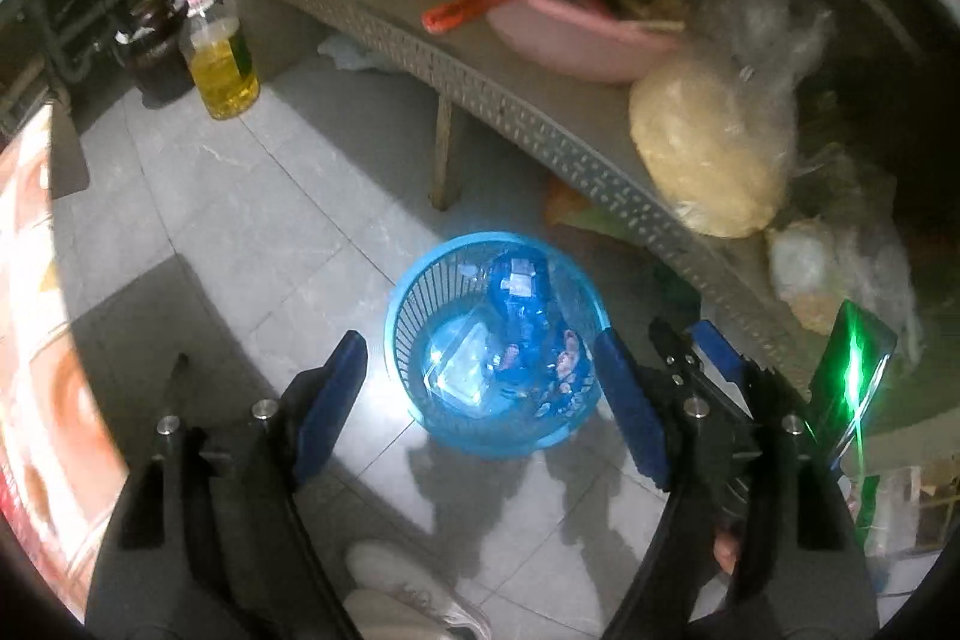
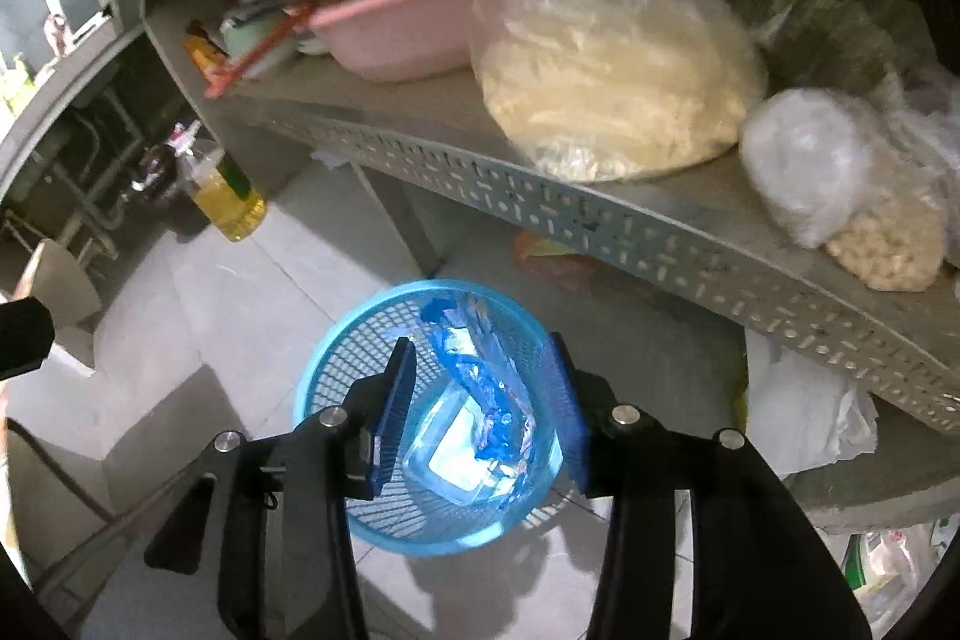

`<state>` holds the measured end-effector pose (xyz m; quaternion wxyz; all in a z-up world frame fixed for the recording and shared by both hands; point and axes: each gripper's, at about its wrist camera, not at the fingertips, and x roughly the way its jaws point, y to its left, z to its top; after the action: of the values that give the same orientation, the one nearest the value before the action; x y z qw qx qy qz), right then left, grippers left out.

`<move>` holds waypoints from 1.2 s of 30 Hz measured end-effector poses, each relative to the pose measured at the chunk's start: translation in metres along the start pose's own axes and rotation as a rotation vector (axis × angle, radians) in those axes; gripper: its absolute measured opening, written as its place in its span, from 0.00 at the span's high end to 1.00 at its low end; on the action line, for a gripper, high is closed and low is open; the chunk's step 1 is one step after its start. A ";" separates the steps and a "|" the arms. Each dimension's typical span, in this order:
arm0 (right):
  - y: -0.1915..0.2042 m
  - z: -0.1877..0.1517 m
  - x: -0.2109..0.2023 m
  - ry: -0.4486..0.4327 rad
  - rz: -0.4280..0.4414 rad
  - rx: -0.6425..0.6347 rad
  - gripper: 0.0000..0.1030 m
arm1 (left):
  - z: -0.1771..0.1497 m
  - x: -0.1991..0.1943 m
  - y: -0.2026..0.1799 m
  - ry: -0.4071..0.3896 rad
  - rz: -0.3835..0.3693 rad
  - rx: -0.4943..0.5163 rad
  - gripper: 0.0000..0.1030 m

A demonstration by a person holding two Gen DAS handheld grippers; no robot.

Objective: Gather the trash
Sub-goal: 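Carry both items over the blue wastebasket and open both grippers to drop them, then return to the table and grasp the pink-printed plastic bag with the left gripper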

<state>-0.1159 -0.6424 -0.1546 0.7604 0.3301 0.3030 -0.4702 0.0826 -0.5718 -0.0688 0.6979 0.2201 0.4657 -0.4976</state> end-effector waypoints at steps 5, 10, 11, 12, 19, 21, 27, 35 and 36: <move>0.014 0.000 -0.055 -0.037 0.047 -0.037 0.51 | -0.022 -0.067 0.006 -0.118 -0.034 -0.001 0.24; 0.036 -0.011 -0.117 -0.089 0.087 -0.136 0.31 | -0.067 -0.150 0.030 -0.243 0.004 0.000 0.18; 0.041 -0.013 -0.129 -0.098 0.095 -0.161 0.27 | -0.075 -0.159 0.035 -0.244 0.009 -0.007 0.16; 0.047 -0.017 -0.144 -0.108 0.104 -0.191 0.22 | -0.088 -0.170 0.043 -0.237 0.023 -0.020 0.16; 0.099 -0.046 -0.205 -0.114 0.149 -0.381 0.06 | -0.190 -0.223 0.096 -0.193 0.087 -0.138 0.11; 0.120 -0.055 -0.215 -0.083 0.172 -0.435 0.06 | -0.217 -0.238 0.116 -0.207 0.117 -0.214 0.10; 0.192 -0.089 -0.245 -0.055 0.225 -0.591 0.06 | -0.296 -0.289 0.177 -0.299 0.166 -0.448 0.08; 0.282 -0.147 -0.272 0.016 0.427 -0.839 0.06 | -0.367 -0.352 0.231 -0.494 0.294 -0.402 0.08; 0.289 -0.151 -0.273 0.031 0.457 -0.856 0.06 | -0.369 -0.354 0.237 -0.486 0.321 -0.366 0.08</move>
<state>0.0237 -0.2849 0.0285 0.9070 0.0527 0.4003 -0.1196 0.1116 -0.0171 0.0290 0.8858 0.0369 0.3268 -0.3274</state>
